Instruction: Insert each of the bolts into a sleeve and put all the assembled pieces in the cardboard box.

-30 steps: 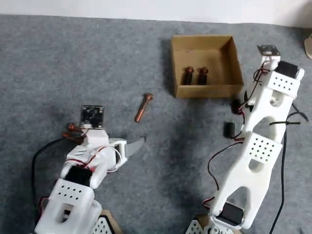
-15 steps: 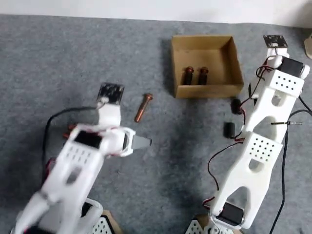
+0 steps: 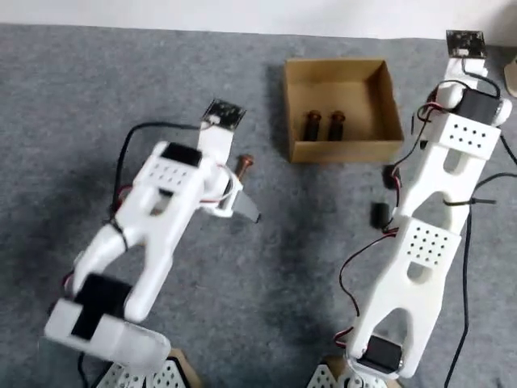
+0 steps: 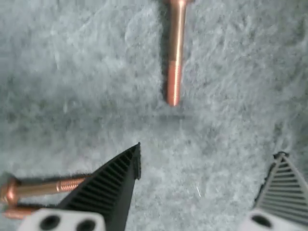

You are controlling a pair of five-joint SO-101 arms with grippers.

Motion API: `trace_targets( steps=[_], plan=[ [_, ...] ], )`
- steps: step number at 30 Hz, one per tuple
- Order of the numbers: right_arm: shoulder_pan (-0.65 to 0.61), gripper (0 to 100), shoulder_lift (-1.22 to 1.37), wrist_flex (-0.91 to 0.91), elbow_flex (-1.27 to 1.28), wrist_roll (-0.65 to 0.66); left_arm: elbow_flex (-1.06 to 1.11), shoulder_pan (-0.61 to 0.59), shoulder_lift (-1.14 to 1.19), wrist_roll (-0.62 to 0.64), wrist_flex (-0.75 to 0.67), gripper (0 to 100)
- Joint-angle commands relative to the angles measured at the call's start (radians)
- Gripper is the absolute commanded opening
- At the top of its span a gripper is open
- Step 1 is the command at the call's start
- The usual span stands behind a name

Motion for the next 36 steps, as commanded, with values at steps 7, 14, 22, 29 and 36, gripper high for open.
trace_targets(
  steps=[7,14,22,29,36],
  plan=[
    [-0.064,0.5,-0.056,0.018,0.044,-0.068,-0.567,-0.062,0.332,-0.095,0.229,38],
    [-0.096,0.5,-0.108,0.019,0.096,-0.133,-0.825,-0.056,0.568,-0.103,0.316,39],
    [-0.145,0.5,-0.489,0.016,0.693,-0.140,-0.946,-0.058,0.676,-0.101,0.322,38],
    [-0.189,0.5,-0.834,0.015,1.058,-0.132,-1.021,-0.061,0.734,-0.109,0.318,38],
    [-0.185,0.5,-1.124,0.015,1.270,-0.110,-1.104,-0.064,0.803,-0.135,0.318,38]
  ],
)
